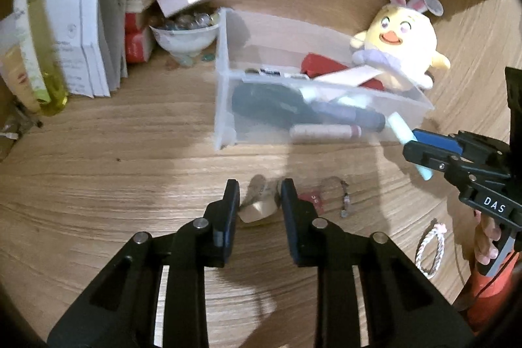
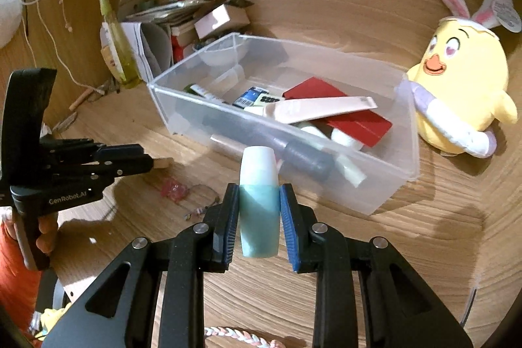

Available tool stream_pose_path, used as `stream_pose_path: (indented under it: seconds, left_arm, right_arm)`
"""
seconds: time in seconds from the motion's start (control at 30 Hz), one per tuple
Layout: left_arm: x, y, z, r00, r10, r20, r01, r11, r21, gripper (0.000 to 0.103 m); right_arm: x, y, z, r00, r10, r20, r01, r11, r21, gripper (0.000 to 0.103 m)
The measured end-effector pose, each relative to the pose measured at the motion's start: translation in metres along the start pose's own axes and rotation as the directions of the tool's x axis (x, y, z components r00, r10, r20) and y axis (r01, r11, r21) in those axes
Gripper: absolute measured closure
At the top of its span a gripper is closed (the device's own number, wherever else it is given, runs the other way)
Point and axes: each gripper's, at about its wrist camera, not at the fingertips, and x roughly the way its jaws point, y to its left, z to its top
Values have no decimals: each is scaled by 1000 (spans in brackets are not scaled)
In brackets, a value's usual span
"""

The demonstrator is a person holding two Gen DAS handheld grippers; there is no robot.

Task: Organize objects
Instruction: 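Close the left gripper on the wooden eraser tag and lift it, then carry the bottle and eraser tag over the clear bin and open both grippers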

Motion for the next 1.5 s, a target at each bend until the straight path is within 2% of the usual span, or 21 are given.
stream_pose_path:
  seconds: [0.27,0.37,0.47,0.8,1.07,1.27,1.43,1.5]
  left_arm:
    - [-28,-14,14,995,27,95,-29,999,18,82]
    - [-35,-14,19,994,18,112,-19,1000,13,83]
    - [-41,-16,25,991,11,131,-12,1000,11,93]
    - [-54,-26,41,985,-7,173,4,1000,21,93]
    - [-61,-37,64,976,12,218,-22,999,43,93]
    - [-53,-39,77,971,26,236,-36,998,41,93]
    - [-38,-38,85,975,33,221,-41,999,28,93]
    - [-32,-37,87,973,59,222,-64,998,19,93]
  right_arm:
    - [-15,-5,7,999,2,46,-2,1000,10,80]
    - [-20,-5,10,998,2,62,-2,1000,7,80]
    - [-23,-4,13,997,0,76,-1,1000,4,80]
    - [-31,-5,25,993,-3,114,3,1000,-6,80]
    - [-34,-11,41,989,-30,145,32,999,-15,80]
    - [-33,-22,58,986,-58,158,60,998,-9,80]
    - [-26,-24,70,985,-78,154,81,997,-13,80]
    - [-22,-22,76,984,-88,155,92,995,-21,80]
